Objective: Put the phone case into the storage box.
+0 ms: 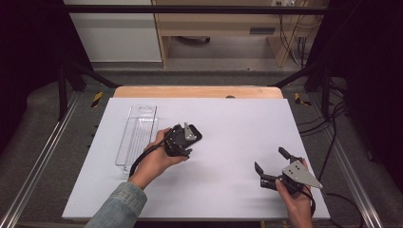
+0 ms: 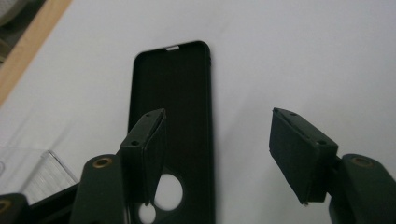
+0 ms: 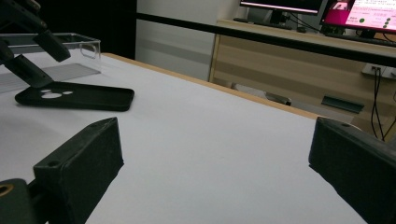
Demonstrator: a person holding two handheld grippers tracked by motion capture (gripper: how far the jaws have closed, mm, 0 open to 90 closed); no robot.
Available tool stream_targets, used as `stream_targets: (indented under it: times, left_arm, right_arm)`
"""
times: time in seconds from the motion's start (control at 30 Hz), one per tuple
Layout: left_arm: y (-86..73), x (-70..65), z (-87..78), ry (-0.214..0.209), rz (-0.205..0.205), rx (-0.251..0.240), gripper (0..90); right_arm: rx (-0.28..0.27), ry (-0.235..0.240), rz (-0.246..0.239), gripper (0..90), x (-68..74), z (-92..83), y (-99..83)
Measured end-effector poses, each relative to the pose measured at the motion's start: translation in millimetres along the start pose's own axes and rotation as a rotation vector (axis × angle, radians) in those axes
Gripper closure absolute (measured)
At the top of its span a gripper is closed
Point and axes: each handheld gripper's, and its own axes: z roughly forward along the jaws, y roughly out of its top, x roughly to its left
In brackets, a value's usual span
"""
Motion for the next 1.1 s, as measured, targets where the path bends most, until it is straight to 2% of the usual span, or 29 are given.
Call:
stream_targets:
  times: [0.17, 0.27, 0.37, 0.5, 0.67, 0.77, 0.93, 1.1]
  left_arm:
    - [-3.4, -2.3, -0.3, -0.013, -0.001, 0.023, 45.3]
    - [-0.2, -7.7, 0.7, -0.018, 0.014, 0.035, 50.4]
    - [2.2, -11.2, 3.4, -0.007, 0.033, 0.057, 54.7]
    - [1.3, -10.1, 7.4, 0.007, 0.025, 0.077, 57.4]
    - [0.6, -10.7, 11.2, 0.016, 0.039, 0.102, 60.7]
    - [-2.4, -4.8, 17.8, 0.021, 0.024, 0.134, 62.1]
    - [-5.4, 2.1, 20.9, 0.003, -0.01, 0.153, 68.1]
    - [-7.0, 4.9, 23.5, -0.002, -0.009, 0.17, 72.4]
  right_arm:
    - [-0.001, 0.0, 0.004, 3.0, -1.6, 0.2, -0.3]
    - [-0.003, 0.007, 0.003, 3.0, -1.3, -0.5, 0.0]
    - [-0.002, 0.008, 0.003, 3.0, -1.4, -0.3, -0.1]
    - [-0.007, 0.01, 0.004, 3.0, -1.4, -0.9, 0.2]
    - [-0.005, 0.014, -0.002, 3.0, -1.2, -0.4, 0.2]
    - [-0.005, 0.014, -0.004, 2.9, -0.8, -0.5, 0.3]
    - [-0.008, 0.013, 0.0, 2.9, -1.5, -1.2, 0.4]
    - [-0.008, 0.014, -0.002, 3.0, -1.3, -1.1, 0.5]
